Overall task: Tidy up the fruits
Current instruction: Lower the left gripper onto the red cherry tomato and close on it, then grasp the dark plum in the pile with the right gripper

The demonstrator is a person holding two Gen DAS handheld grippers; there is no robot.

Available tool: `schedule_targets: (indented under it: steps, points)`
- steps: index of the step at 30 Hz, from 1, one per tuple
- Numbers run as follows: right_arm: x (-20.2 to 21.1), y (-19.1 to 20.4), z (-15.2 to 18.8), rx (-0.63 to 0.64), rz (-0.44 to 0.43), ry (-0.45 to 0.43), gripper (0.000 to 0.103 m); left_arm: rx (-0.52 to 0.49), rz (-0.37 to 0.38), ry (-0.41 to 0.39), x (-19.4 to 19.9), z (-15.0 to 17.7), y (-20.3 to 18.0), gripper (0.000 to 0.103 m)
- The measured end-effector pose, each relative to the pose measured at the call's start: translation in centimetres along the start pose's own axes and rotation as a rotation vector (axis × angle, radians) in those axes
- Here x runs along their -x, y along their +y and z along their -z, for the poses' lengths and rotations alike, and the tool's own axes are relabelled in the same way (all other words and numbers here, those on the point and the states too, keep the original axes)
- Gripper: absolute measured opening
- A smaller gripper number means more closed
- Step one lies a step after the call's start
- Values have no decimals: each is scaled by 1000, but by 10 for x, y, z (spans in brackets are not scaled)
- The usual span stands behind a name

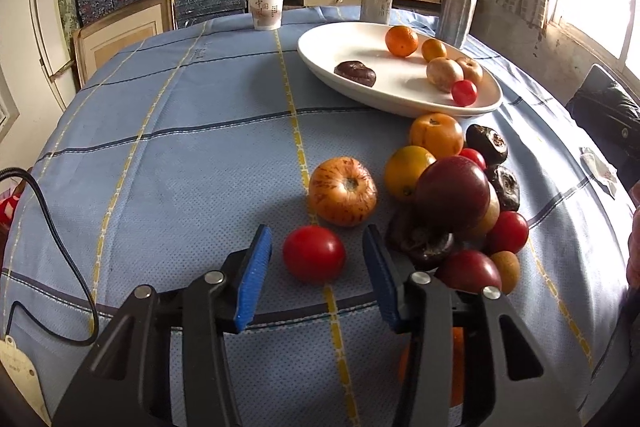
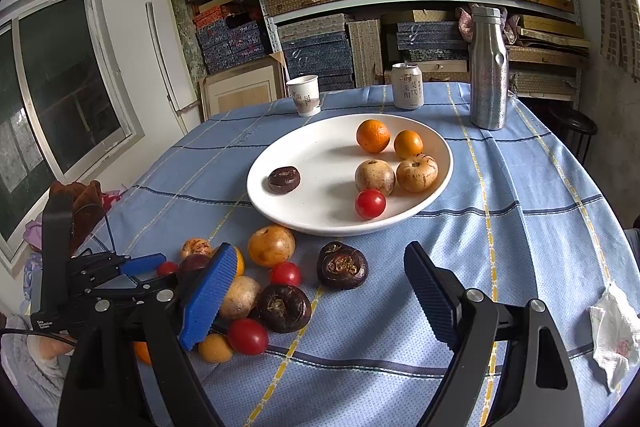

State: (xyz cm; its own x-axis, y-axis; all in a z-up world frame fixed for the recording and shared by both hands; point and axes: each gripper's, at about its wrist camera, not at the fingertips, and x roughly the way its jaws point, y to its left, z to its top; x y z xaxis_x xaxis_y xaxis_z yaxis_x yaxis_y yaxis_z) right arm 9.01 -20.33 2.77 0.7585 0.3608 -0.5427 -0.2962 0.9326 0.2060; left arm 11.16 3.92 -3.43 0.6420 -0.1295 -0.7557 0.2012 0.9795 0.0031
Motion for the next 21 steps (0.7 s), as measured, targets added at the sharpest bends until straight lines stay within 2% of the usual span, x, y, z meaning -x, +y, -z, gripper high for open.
schedule_targets:
  steps: [2,8,15,21]
  points:
    - [0,0,0,2,0,2,86,-9,1,3,0,0,-2,39]
    - [-1,0,1,3,5,2,86,-3,3,7,1,0,-1,32]
    - [-1,3,2,15,-5,-4,86,42,-17,-35,12,1,10,31]
    - [-8,31,13,89,-83,12,86,47,-24,-38,12,1,12,31]
